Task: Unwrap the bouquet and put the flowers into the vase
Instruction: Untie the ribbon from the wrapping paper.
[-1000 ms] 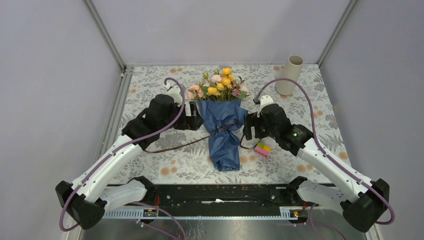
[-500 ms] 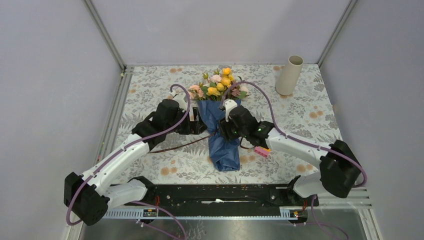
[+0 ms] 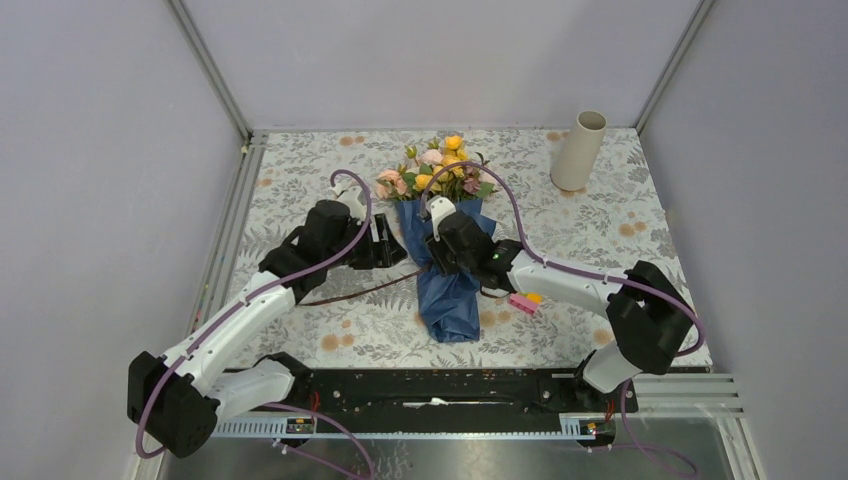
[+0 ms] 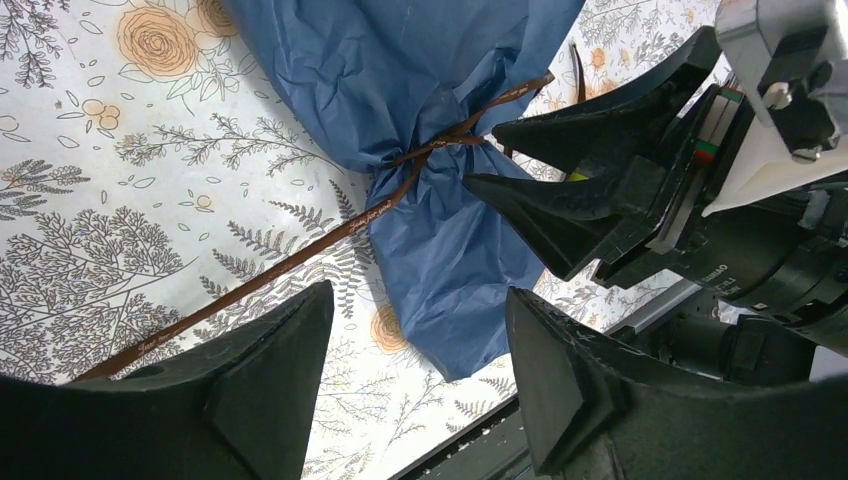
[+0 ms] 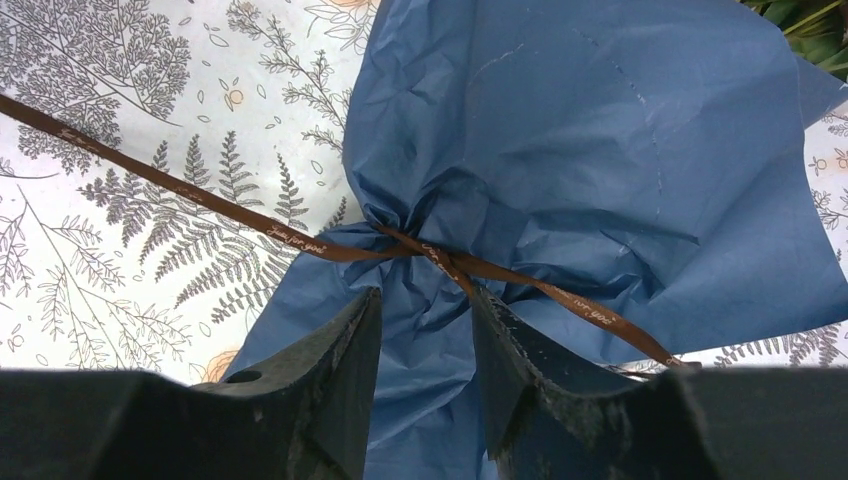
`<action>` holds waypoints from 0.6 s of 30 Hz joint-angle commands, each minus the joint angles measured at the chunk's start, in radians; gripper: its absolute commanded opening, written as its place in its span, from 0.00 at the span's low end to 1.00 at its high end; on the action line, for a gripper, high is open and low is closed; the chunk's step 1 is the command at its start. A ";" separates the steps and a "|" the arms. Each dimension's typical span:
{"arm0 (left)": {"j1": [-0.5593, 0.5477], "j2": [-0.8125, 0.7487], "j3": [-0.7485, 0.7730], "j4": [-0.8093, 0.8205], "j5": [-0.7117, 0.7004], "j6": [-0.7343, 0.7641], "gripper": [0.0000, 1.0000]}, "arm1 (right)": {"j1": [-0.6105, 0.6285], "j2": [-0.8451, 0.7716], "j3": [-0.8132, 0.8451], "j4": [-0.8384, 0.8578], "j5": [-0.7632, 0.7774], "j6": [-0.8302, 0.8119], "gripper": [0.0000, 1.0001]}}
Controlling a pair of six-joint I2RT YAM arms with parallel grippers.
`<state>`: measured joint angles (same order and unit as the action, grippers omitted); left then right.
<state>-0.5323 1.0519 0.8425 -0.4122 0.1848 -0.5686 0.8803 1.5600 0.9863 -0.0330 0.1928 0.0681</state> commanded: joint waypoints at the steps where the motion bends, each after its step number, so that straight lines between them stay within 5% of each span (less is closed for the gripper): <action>1: 0.011 -0.012 -0.003 0.072 0.029 -0.017 0.67 | 0.016 -0.011 0.014 0.003 0.057 -0.013 0.44; 18: 0.082 -0.002 0.117 -0.128 0.012 0.114 0.68 | 0.017 -0.008 -0.030 -0.006 0.040 -0.006 0.38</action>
<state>-0.4793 1.0519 0.8738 -0.4881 0.1982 -0.5339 0.8879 1.5578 0.9707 -0.0402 0.2207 0.0643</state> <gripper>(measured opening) 0.675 0.382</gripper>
